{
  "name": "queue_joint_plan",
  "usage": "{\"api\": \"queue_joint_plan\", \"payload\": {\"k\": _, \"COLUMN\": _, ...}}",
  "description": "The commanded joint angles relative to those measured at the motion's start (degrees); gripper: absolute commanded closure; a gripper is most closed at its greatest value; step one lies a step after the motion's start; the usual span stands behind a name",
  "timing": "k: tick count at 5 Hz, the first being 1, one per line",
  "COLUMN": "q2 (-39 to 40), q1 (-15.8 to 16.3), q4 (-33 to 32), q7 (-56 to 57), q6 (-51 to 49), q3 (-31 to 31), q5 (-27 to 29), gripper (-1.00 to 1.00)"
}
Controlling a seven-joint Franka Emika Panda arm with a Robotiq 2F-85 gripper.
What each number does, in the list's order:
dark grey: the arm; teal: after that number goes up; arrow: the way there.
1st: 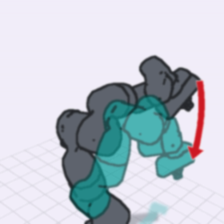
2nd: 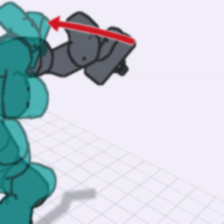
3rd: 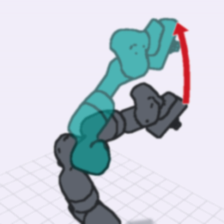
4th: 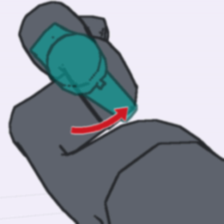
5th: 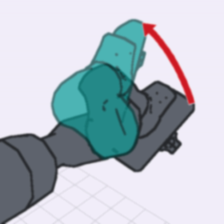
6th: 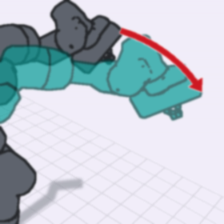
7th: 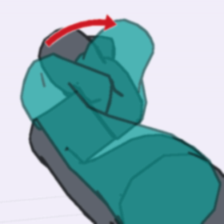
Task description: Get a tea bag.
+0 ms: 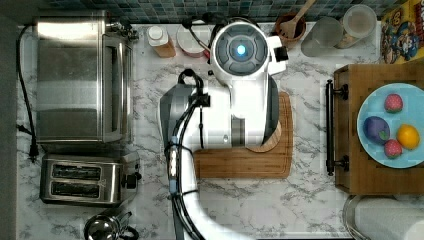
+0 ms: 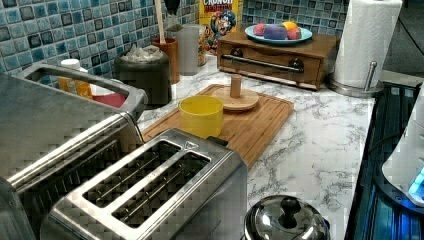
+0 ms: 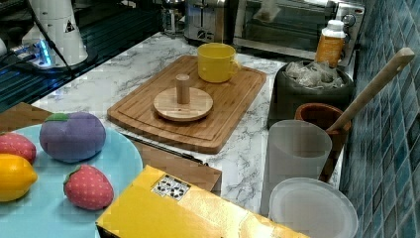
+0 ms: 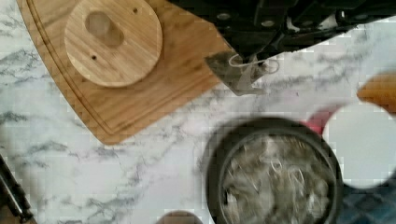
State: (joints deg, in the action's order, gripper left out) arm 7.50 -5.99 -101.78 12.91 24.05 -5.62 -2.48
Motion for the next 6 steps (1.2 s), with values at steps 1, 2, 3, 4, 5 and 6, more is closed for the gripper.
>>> {"api": "queue_joint_plan", "payload": {"k": 1, "q2": -8.51, "q1": 0.96, "q4": -9.84, "q7": 7.80, "q6": -1.54, "q3": -0.90, "q5": 3.88, "gripper": 1.00}}
{"api": "queue_joint_plan", "payload": {"k": 2, "q2": -8.51, "q1": 1.14, "q4": -9.84, "q7": 7.80, "q6": -1.55, "q3": -0.72, "q5": 3.88, "gripper": 1.00}}
{"api": "queue_joint_plan", "payload": {"k": 3, "q2": -8.51, "q1": 1.41, "q4": -9.84, "q7": 7.80, "q6": -1.54, "q3": -0.45, "q5": 3.88, "gripper": 1.00}}
{"api": "queue_joint_plan", "payload": {"k": 4, "q2": -8.51, "q1": -0.30, "q4": -9.83, "q7": 7.83, "q6": -1.55, "q3": -2.15, "q5": 3.91, "gripper": 1.00}}
{"api": "queue_joint_plan", "payload": {"k": 5, "q2": -8.51, "q1": 1.21, "q4": -9.85, "q7": 7.80, "q6": -1.54, "q3": -0.65, "q5": 3.88, "gripper": 1.00}}
{"api": "queue_joint_plan", "payload": {"k": 6, "q2": -8.51, "q1": 1.34, "q4": -9.84, "q7": 7.80, "q6": -1.55, "q3": -0.52, "q5": 3.88, "gripper": 1.00}}
